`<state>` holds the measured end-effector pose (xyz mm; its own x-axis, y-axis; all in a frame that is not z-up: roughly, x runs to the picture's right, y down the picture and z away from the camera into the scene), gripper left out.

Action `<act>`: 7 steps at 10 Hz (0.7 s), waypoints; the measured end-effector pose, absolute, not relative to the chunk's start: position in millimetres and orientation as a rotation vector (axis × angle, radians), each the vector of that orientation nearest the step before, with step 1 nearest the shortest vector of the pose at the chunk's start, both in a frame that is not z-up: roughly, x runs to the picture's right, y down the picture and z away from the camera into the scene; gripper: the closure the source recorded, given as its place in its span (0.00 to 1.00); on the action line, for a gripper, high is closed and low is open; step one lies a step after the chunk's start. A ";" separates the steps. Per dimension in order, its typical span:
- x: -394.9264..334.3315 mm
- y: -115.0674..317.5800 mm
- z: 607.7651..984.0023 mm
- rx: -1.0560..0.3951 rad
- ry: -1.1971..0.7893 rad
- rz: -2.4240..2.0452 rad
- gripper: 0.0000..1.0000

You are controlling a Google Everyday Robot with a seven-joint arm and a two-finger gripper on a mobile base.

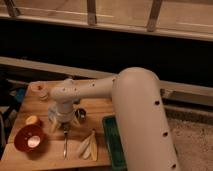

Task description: Place fork in metal cup

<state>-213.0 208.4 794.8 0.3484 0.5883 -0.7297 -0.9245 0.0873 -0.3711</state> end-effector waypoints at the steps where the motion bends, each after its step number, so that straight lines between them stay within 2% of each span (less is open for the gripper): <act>1: -216.4 206.4 796.1 -0.913 0.452 1.179 0.20; 7: -246.1 202.0 812.9 -0.890 0.474 1.125 0.20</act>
